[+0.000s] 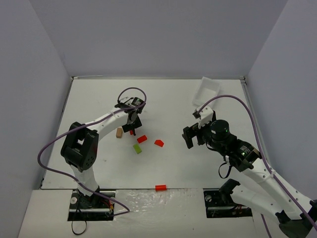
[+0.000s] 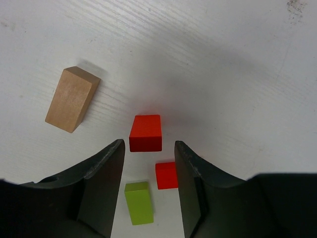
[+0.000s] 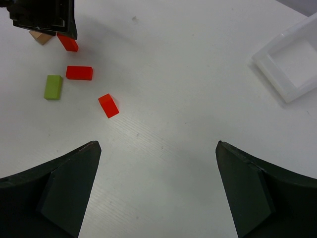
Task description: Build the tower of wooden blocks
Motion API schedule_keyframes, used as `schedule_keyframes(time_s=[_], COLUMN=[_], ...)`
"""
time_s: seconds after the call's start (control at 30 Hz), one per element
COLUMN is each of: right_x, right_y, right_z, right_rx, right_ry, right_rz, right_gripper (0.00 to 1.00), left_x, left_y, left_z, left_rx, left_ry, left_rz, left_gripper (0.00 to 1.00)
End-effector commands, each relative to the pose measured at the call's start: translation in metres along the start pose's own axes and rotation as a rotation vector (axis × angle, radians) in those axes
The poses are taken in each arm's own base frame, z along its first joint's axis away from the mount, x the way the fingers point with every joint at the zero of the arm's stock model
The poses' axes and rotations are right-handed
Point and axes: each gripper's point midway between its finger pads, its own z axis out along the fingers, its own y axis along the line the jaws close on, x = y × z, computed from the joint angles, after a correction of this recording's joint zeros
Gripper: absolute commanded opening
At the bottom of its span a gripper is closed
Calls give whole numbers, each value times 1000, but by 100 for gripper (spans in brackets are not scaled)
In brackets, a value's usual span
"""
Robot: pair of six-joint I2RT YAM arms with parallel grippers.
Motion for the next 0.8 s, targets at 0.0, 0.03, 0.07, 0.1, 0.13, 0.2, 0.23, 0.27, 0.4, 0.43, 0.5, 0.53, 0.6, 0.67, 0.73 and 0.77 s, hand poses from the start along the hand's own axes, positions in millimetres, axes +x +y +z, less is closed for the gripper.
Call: schedule_keyframes(time_s=[0.0,0.03,0.07,0.1,0.13,0.2,0.23,0.27,0.4,0.43,0.5,0.53,0.6,0.67,0.73,0.77], right_x=[-10,-10,-9,-9,-8,-8,-9,-8,-8,-7,-7,-7,-8,-9,-9,-10], right_y=[-7,-7,-7,-7,-6,-6,-6,-6,-6,-6,-6,-6,-6,-6,-5,-5], right_z=[4,4,4,4,5,5,5,5,6,6,6,6,6,6,6,6], right_rx=[34,34,33,32,31,27,27,28,29,28,27,27,27,27,23,23], right_ry=[-37,-36,-36,-33,-31,-31,-31,-29,-26,-26,-26,-26,-27,-28,-29,-29], right_rz=[-5,-5,-6,-5,-6,-8,-7,-7,-8,-9,-8,-9,-12,-13,-15,-17], right_gripper=[100,100,100,100,100,100,100,100,100,100,100,100,100,100,100,100], left_x=[-15,-16,-16,-16,-16,-15,-15,-15,-15,-16,-17,-18,-22,-28,-36,-40], left_y=[-6,-5,-4,-4,-4,-3,-3,-3,-3,-3,-3,-2,-2,-1,4,6], left_z=[-9,-8,-7,-7,-7,-6,-6,-6,-7,-8,-10,-12,-19,-29,-41,-48], left_rx=[24,22,20,19,19,18,17,17,18,21,26,30,44,57,61,70], left_ry=[-25,-24,-22,-22,-21,-17,-16,-16,-19,-19,-21,-25,-37,-55,-84,-98], left_rz=[-45,-46,-48,-49,-50,-50,-51,-51,-49,-47,-39,-33,-21,0,42,73], left_gripper=[41,41,40,40,38,36,36,35,25,23,15,11,5,1,0,0])
